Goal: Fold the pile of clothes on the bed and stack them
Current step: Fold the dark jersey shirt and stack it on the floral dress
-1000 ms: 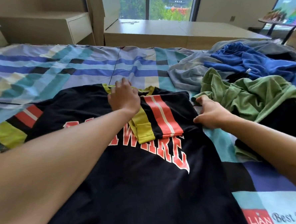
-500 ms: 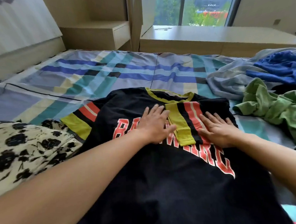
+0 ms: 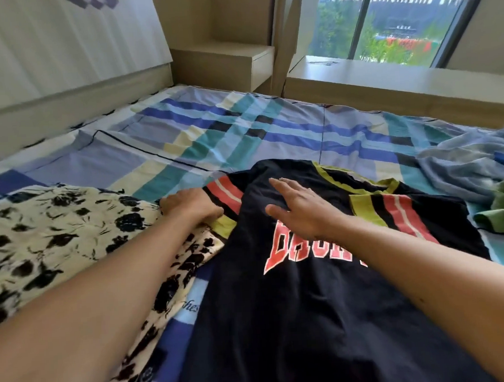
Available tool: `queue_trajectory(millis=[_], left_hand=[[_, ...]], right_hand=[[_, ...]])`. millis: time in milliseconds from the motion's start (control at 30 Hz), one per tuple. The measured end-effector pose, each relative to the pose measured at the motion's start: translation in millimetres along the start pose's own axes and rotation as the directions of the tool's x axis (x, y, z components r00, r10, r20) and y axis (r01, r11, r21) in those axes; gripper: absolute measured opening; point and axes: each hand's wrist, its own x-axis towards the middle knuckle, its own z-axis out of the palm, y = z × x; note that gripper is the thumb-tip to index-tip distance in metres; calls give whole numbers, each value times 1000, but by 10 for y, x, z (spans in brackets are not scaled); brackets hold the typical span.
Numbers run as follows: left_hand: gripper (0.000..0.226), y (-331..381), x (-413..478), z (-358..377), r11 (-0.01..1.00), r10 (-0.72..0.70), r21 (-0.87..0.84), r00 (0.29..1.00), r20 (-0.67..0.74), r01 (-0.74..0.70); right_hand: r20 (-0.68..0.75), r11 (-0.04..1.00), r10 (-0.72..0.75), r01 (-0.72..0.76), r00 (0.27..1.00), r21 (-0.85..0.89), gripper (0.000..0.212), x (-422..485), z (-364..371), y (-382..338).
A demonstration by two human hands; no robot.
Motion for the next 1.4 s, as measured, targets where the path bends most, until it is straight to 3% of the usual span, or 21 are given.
queue_trajectory(millis=[133, 200, 267, 333, 433, 533, 600, 667, 733, 800, 867, 933, 967, 1033, 1067, 1100, 1167, 1200, 1300, 1367, 1400], left_hand=[[46, -54, 240, -198, 998, 63, 8, 996, -70, -63], [37, -86, 371, -369, 971, 121, -198, 990, -73, -133], [25, -96, 486, -583, 866, 150, -470, 985, -83, -171], [19, -102, 573, -783, 764, 110, -621, 984, -142, -175], [29, -140, 698, -988, 782, 0, -594, 953, -302, -188], [31, -126, 738, -1135, 831, 2, -513, 923, -385, -216], [35, -23, 688, -1236, 841, 45, -479, 915, -400, -251], [42, 186, 573, -1348, 821, 116, -490, 927, -358, -292], [50, 473, 388, -1442, 788, 214, -521, 940, -266, -327], [48, 796, 137, -1479, 669, 348, -650, 925, -155, -360], [37, 1104, -122, -1427, 482, 543, -825, 839, 19, -294], [23, 1307, -325, -1305, 364, 696, -918, 701, 155, -159], [18, 1366, -384, -1231, 339, 736, -935, 647, 198, -101], [20, 1448, -389, -1038, 339, 734, -939, 641, 224, -60], [22, 1486, -369, -904, 385, 707, -912, 681, 191, -144], [24, 1508, -342, -751, 481, 683, -813, 722, 112, -329], [29, 1512, -295, -412, 635, 722, -342, 690, -56, -693], [33, 1489, -292, -238, 634, 756, -162, 650, -77, -756], [70, 1366, -261, 151, 648, 762, -40, 645, 62, -761], [84, 1277, -234, 297, 669, 736, -9, 661, 149, -743], [86, 1244, -244, 349, 676, 726, 20, 670, 151, -737]], right_hand=[[5, 999, 26, -26, 1000, 42, 67, 347, 190, -167], [30, 995, 78, -80, 996, 56, 68, 407, 323, -124], [68, 990, 123, -128, 990, 66, 70, 402, 480, -53], [90, 993, 121, -122, 989, 4, 72, 373, 630, 18], [80, 988, 114, -105, 990, -109, 74, 383, 736, 66], [117, 989, 131, -120, 985, -91, 78, 414, 664, 38], [77, 993, 115, -116, 990, 2, 81, 436, 575, -2], [-77, 961, 117, -93, 990, 259, 79, 445, 442, -64], [-177, 765, 179, -24, 968, 643, 66, 427, 221, -139], [-91, 388, 228, -5, 969, 922, 57, 394, -53, -157], [-4, 126, 210, -23, 978, 992, 66, 367, -259, -8], [31, 44, 156, -38, 987, 998, 66, 312, -339, 217], [42, 42, 152, -49, 987, 998, 61, 285, -323, 347], [54, 129, 231, -85, 972, 988, 42, 180, -264, 523], [47, 197, 301, -110, 952, 974, 34, 130, -208, 607], [51, 241, 373, -150, 926, 959, 31, 94, -139, 679], [88, 264, 448, -225, 890, 938, 53, 40, 14, 807], [103, 274, 461, -252, 881, 928, 73, 47, 96, 895], [85, 384, 541, -336, 837, 860, 112, -38, 114, 1002], [-26, 592, 605, -428, 796, 682, 112, -153, 41, 998], [-172, 732, 586, -426, 792, 532, 108, -199, 23, 1012]])
